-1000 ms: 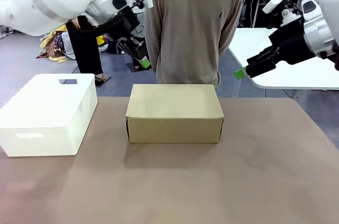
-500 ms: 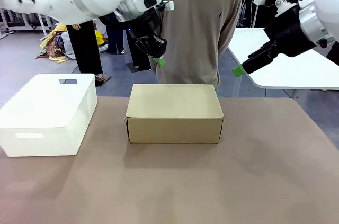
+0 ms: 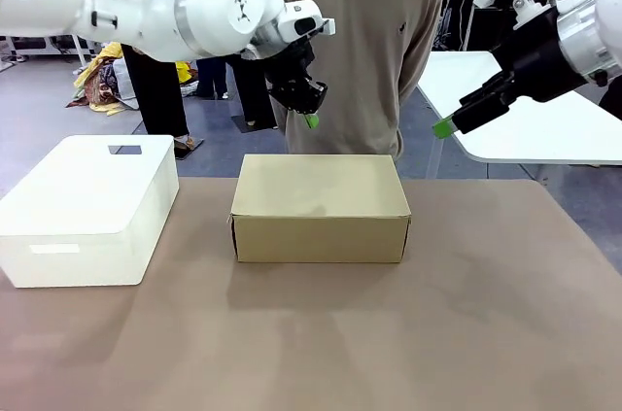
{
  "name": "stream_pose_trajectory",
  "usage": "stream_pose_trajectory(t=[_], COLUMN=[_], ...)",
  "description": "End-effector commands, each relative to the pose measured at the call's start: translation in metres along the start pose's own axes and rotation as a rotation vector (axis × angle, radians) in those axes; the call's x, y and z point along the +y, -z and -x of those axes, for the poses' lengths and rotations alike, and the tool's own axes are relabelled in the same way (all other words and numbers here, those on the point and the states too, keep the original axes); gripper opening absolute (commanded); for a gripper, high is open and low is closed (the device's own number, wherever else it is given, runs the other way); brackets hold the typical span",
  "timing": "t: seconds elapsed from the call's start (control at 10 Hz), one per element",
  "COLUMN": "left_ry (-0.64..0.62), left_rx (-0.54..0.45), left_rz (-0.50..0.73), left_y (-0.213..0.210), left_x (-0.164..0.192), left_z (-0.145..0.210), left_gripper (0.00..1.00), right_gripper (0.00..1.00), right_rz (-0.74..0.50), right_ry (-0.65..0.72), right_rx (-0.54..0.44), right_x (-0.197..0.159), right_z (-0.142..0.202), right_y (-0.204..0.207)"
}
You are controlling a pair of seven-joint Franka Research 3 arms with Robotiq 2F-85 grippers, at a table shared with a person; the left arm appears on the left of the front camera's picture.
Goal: Pack the shoes into the box.
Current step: Press down on the lid of the Shoes Box.
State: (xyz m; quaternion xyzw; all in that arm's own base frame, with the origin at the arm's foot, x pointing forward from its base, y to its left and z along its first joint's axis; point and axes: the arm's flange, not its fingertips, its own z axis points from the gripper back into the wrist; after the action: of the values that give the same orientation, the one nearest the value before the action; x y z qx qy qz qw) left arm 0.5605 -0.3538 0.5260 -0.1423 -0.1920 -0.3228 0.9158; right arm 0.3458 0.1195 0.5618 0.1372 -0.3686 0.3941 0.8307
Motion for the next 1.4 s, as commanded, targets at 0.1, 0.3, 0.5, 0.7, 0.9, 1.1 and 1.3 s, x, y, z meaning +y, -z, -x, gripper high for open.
stream_pose_trajectory(t=[0.1,0.3,0.5,0.7,0.9,1.1,1.3], left_ry=[-0.048,-0.073,-0.099,-0.121,-0.135,-0.132,-0.126], left_rx=[0.049,0.079,0.073,0.04,0.068,0.088,0.131], left_rz=[-0.053,-0.092,-0.115,-0.14,-0.121,-0.143,-0.143], left_y=[0.027,0.045,0.063,0.079,0.095,0.11,0.124], left_x=[0.0,0.005,0.013,0.023,0.029,0.032,0.033], left_z=[-0.021,-0.025,-0.025,-0.025,-0.026,-0.026,-0.025], left_gripper=[0.0,0.0,0.0,0.0,0.0,0.0,0.0], right_gripper=[1.0,1.0,1.0,1.0,1.0,1.0,1.0], right_rz=[0.018,0.018,0.018,0.018,0.018,0.018,0.018], right_ry=[0.023,0.023,0.023,0.023,0.023,0.023,0.023], right_rx=[-0.002,-0.002,-0.002,-0.002,-0.002,-0.002,-0.002], right_x=[0.003,0.003,0.003,0.003,0.003,0.003,0.003], right_z=[0.001,0.001,0.001,0.001,0.001,0.001,0.001], right_y=[0.004,0.004,0.004,0.004,0.004,0.004,0.004])
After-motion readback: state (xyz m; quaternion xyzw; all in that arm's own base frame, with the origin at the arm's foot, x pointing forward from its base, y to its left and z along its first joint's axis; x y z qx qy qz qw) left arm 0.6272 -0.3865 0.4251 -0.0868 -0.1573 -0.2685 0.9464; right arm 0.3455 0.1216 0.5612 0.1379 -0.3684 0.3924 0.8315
